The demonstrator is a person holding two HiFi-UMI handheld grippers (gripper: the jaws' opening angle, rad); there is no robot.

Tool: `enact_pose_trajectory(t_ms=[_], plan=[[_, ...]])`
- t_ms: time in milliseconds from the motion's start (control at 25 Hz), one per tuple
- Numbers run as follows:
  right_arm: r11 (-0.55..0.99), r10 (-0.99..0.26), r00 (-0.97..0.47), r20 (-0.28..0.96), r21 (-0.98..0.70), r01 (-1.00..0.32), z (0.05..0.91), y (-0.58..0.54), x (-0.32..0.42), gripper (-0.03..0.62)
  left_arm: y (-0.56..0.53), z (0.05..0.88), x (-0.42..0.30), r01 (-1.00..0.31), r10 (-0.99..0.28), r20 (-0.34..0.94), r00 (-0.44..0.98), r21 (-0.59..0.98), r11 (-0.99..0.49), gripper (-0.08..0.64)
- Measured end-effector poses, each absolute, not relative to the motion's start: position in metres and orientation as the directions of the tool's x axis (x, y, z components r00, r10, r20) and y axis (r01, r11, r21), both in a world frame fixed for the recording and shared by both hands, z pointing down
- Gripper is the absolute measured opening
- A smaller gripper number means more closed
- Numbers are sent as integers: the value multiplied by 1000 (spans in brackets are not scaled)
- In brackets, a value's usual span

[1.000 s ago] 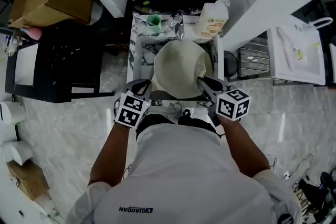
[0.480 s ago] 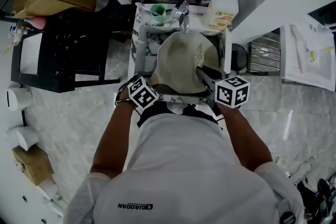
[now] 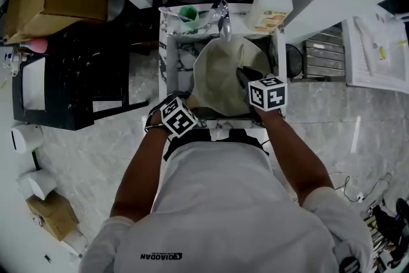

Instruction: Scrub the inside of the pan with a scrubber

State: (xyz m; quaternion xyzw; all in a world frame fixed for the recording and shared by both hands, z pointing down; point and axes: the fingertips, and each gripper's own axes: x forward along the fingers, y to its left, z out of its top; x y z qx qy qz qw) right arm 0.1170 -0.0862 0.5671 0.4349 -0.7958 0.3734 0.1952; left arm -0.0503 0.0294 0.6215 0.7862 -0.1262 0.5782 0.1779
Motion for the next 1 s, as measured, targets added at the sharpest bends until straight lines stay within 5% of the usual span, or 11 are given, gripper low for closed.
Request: enact_pose_trajectory(t_ms=[480,1000], plan=[[322,-569,-308,763,-138,-937,639,-145,114,64,27,620,-47,-453,59,923,379,240,-859,218],[213,-588,-479,652,-447,-869,669,-186,84,64,26,624,-49,-454,52,923,380,236,-859,218]])
